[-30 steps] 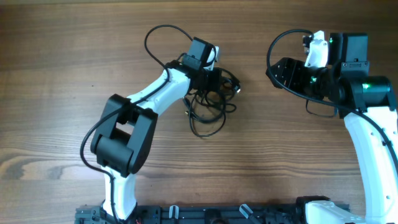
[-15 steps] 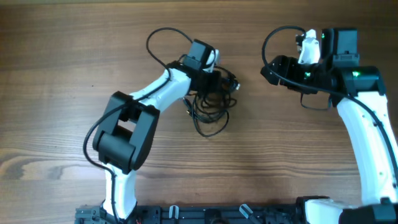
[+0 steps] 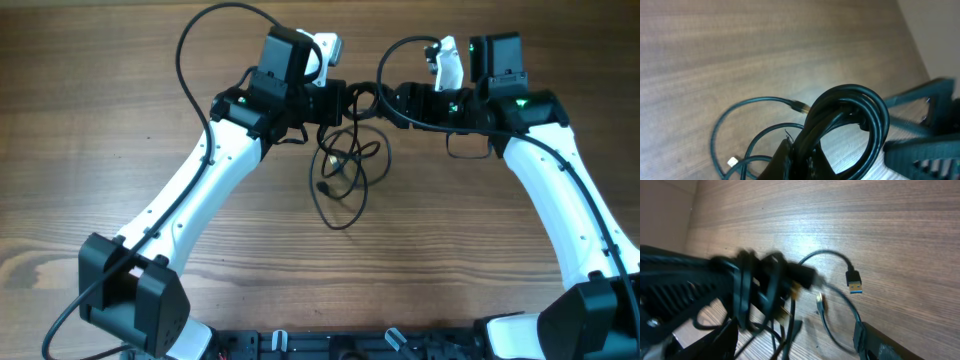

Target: Untangle cables

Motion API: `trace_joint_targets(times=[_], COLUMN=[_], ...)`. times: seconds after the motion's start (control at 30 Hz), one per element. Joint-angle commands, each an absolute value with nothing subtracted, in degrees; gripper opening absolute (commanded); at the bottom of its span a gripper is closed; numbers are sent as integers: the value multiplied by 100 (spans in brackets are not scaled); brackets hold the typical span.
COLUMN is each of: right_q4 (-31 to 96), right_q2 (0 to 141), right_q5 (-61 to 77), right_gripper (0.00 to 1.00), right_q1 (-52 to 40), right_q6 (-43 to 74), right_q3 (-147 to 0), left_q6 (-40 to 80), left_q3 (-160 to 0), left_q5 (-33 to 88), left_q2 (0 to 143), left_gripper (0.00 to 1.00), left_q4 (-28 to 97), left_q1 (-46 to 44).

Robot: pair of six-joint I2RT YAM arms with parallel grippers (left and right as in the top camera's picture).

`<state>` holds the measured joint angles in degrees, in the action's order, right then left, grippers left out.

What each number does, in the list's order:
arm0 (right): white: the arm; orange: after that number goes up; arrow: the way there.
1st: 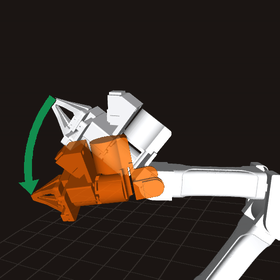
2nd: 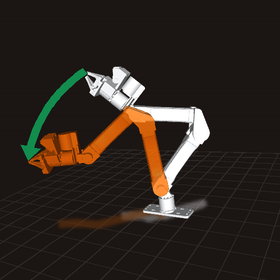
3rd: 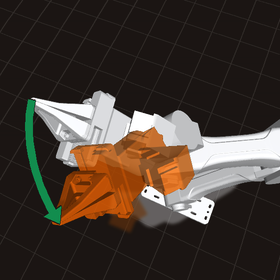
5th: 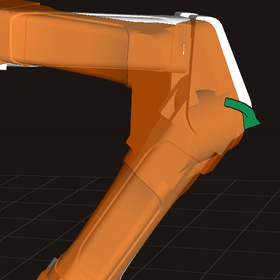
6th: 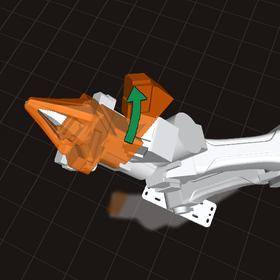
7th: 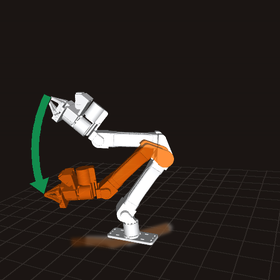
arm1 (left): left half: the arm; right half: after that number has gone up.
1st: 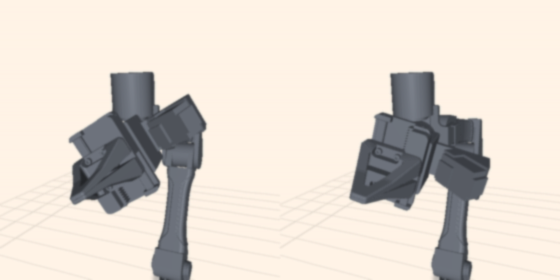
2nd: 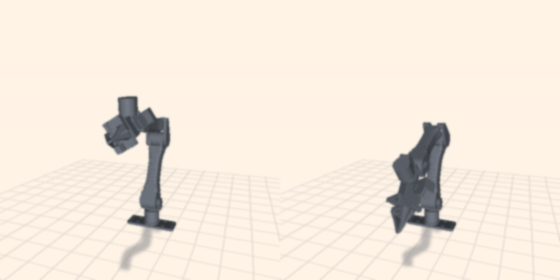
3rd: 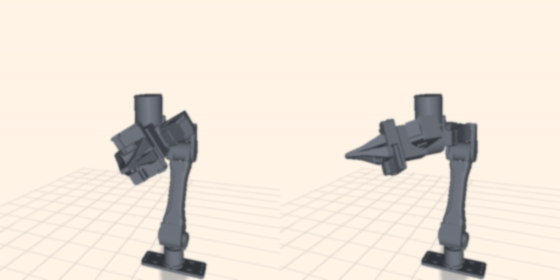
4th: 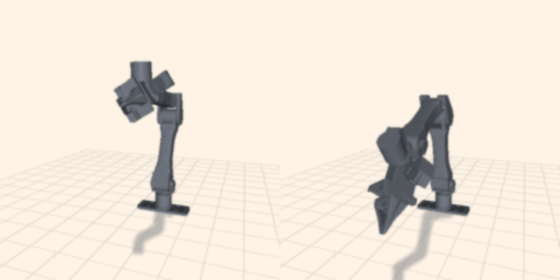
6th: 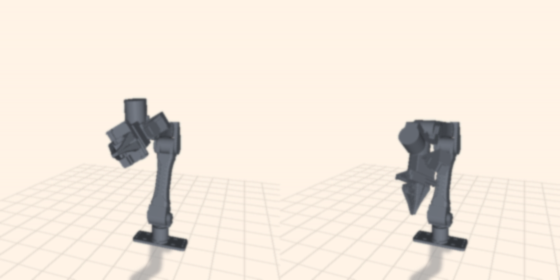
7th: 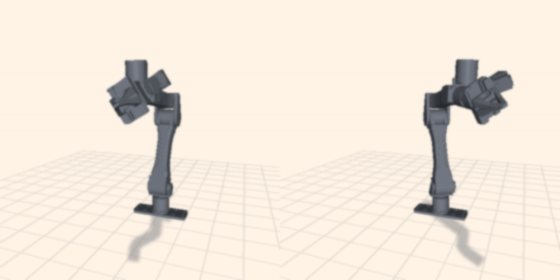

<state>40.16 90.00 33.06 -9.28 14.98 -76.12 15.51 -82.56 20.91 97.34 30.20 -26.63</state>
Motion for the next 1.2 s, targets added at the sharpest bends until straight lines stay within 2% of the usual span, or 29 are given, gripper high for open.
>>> trace_joint_targets(times=[0.0,0.23,0.5,0.57,0.7,0.87,1.17], right_q4=[3968,3883,3970,4018,4016,4141,4248], right_q2=[9045,9056,9470,9542,9542,9625,10173], right_q5=[3444,3430,2154,1846,1785,1780,1820], right_gripper=[76,73,35,19,4,4,4], right_q1=[-954,-1039,-1527,-1470,-1173,-843,-816], right_q6=[1382,1601,2453,2637,2810,2803,2875], right_q3=[-7642,-7642,-7642,-7642,-7642,-7638,-7638], left_q6=[1588,1715,2021,2016,2014,1997,2152], left_q3=[-8294,-8294,-8296,-8296,-8296,-8296,-8296], left_q5=[2314,2333,2335,2335,2335,2333,2335], left_q2=[9717,9717,9706,9684,9522,8956,7599], left_gripper=[4,4,4,4,4,4,4], left_q4=[3050,3024,2915,2943,2941,2873,2683], left_q1=[-2733,-2753,-2753,-2744,-2626,-2298,-1688])
